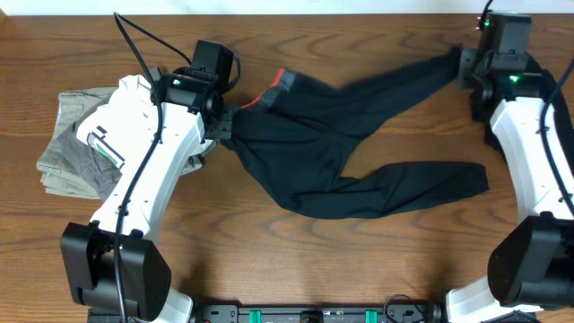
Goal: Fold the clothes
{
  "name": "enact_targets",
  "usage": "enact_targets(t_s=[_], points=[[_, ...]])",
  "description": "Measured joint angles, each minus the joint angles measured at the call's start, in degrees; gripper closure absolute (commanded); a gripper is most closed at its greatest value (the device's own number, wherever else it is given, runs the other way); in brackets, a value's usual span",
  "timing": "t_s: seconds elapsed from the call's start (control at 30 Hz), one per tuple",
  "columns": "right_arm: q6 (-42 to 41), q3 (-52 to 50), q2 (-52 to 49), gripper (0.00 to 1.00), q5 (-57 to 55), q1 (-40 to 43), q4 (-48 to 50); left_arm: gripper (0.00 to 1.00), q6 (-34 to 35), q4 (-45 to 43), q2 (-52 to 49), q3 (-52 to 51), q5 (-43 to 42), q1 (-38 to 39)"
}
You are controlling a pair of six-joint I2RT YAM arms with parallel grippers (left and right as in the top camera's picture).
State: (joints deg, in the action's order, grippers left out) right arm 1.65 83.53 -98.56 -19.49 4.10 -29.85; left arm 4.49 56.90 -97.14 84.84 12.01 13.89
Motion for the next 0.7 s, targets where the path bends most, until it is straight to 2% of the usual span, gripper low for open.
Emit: enact_targets(t_s=[0.17,0.3,0.37,0.4,0.47,0.53,0.63,0.7], points=[[-0.04,-0.24,-1.31,0.38,-0.83,3.23,-6.36,0.95,0.00,0.15,0.00,0.00,0.02,0.00],[-0.50,-1.99,-1.46,0.35,1.01,5.16,-9.22,0.93,0.00,0.15,0.00,0.00,0.02,0.00],[-1.33,-3.06,-1.49,0.35,3.30,5.64,-10.36,0.84,0.04,0.31,0.00,0.00,0.04,0.00],[-1.64,-3.54,-1.49,0.34,4.92,5.81,-10.91,0.69,0.11,0.46,0.00,0.00,0.04,0.00],[-2.32,-4.55,-1.49,0.32,8.52,5.90,-11.61,0.59,0.00,0.48,0.00,0.00,0.22,0.00],[-2.71,-5.55,-1.49,0.31,12.41,5.90,-11.93,0.55,-0.13,-0.24,0.00,0.00,0.31,-0.02],[-4.74,-7.30,-1.49,0.36,17.53,5.90,-12.41,0.53,-0.09,-0.81,0.00,0.07,0.42,0.00],[-6.97,-8.35,-1.49,0.34,19.43,5.90,-12.55,0.51,-0.13,-1.31,0.00,0.35,0.33,0.00]])
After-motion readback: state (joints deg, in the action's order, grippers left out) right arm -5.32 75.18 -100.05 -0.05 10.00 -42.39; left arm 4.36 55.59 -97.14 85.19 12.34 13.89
